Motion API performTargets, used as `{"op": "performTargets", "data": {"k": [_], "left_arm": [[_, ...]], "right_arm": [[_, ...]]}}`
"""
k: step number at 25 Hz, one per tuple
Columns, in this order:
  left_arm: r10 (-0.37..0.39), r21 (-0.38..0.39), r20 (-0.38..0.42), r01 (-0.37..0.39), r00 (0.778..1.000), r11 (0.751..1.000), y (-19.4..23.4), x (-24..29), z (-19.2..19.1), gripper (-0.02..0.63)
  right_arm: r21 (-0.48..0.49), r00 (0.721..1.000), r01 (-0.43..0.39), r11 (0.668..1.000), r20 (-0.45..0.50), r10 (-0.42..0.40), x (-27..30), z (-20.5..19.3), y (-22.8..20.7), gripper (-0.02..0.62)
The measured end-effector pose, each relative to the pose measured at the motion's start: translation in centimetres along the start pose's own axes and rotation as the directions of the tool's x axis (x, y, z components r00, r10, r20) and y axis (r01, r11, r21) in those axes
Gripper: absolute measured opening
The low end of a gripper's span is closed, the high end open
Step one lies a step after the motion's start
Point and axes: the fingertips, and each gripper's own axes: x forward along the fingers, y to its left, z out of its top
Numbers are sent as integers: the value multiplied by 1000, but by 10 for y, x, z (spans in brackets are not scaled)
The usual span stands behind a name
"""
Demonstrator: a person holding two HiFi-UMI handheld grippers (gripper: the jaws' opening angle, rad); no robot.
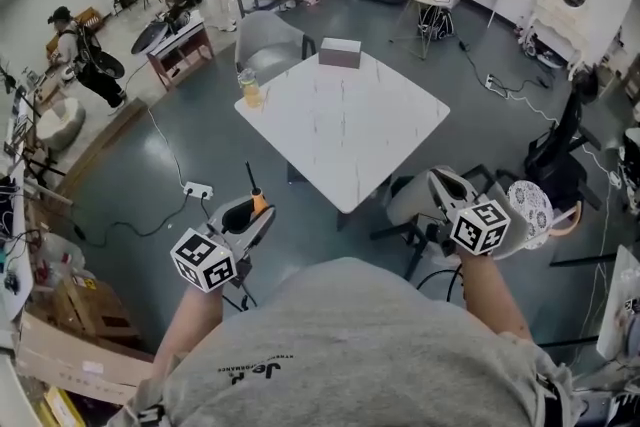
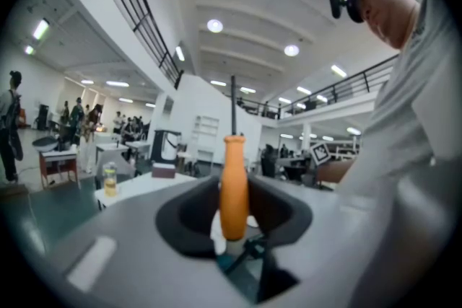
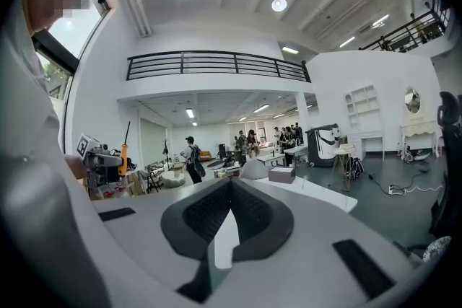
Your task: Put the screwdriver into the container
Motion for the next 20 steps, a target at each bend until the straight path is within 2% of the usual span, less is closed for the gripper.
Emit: {"op": "performTargets", "data": {"k": [12, 20], "left_arm": [[10, -11, -5, -10, 1000, 1000, -69, 55, 0, 123], [-5, 7, -52, 5, 999, 1000, -118, 89, -6, 122]], "right_arm": [[13, 996, -86, 996, 32, 86, -55, 1, -46, 9], [37, 991, -127, 991, 57, 124, -89, -6, -77, 8]]}}
